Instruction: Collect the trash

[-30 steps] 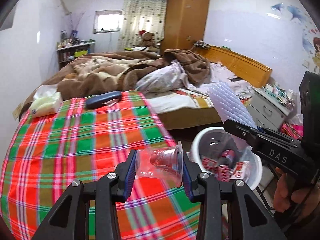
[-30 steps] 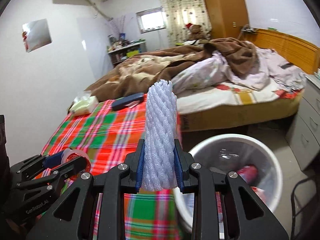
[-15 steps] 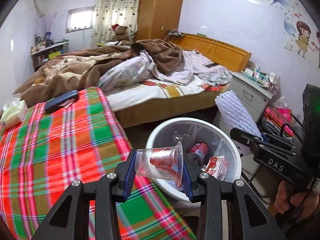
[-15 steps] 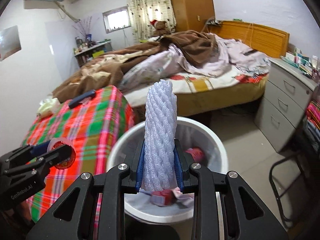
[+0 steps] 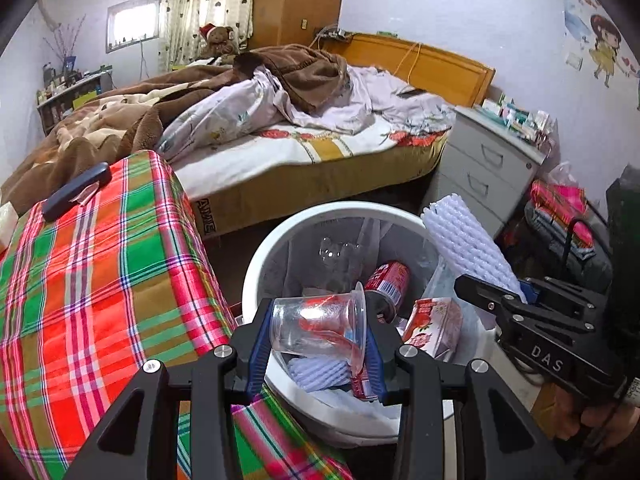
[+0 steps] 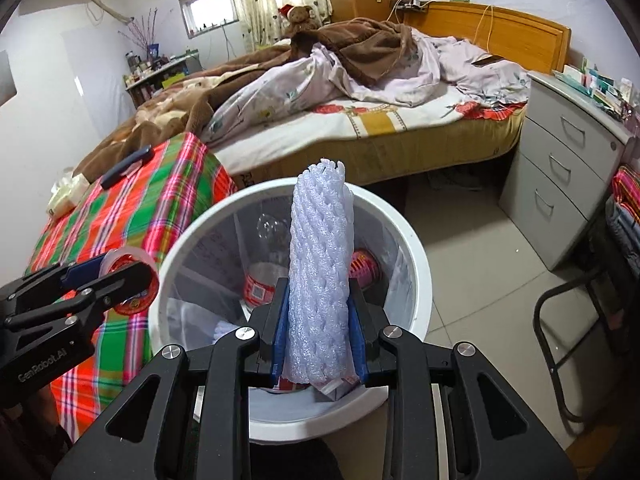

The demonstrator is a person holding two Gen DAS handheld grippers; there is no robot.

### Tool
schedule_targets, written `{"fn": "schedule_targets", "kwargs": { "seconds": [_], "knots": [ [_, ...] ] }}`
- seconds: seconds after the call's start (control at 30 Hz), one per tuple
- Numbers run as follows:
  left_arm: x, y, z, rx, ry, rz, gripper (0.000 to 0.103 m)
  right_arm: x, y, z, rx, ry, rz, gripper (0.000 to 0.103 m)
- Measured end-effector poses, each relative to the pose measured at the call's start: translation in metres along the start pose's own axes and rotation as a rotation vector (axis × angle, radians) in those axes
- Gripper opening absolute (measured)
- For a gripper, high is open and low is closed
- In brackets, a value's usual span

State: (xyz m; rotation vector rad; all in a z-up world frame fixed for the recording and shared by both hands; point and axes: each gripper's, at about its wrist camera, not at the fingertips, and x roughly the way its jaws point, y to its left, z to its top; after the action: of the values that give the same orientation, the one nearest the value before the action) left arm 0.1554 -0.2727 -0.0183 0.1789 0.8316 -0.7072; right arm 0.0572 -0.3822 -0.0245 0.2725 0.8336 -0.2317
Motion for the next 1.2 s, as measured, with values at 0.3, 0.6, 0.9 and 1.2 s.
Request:
{"fn": "schedule_targets", "kwargs": {
  "seconds": [0.3, 0.6, 0.9, 1.2],
  "knots": [
    [0.020, 0.001, -0.001, -0.006, 0.032, -0.011, 0.055, 0.007, -0.002, -0.004, -0.028, 0.024, 0.008, 0.035],
    [0.006, 0.003, -0.001, -0.007, -0.001, 0.016, 0.063, -0.001, -0.003, -0.004, -0.013, -0.019, 0.001, 0.051],
    [-0.021, 0.008, -0.008, -0.042, -0.038, 0.031, 0.064, -0.017, 0.007, -0.005, -0.026, -0.071, -0.006, 0.051],
    [-0.058, 0.009, -0.026, -0.057, -0.099, 0.080, 0.064, -0.037, 0.023, -0.012, -0.052, -0.134, 0.001, 0.051]
  ]
}}
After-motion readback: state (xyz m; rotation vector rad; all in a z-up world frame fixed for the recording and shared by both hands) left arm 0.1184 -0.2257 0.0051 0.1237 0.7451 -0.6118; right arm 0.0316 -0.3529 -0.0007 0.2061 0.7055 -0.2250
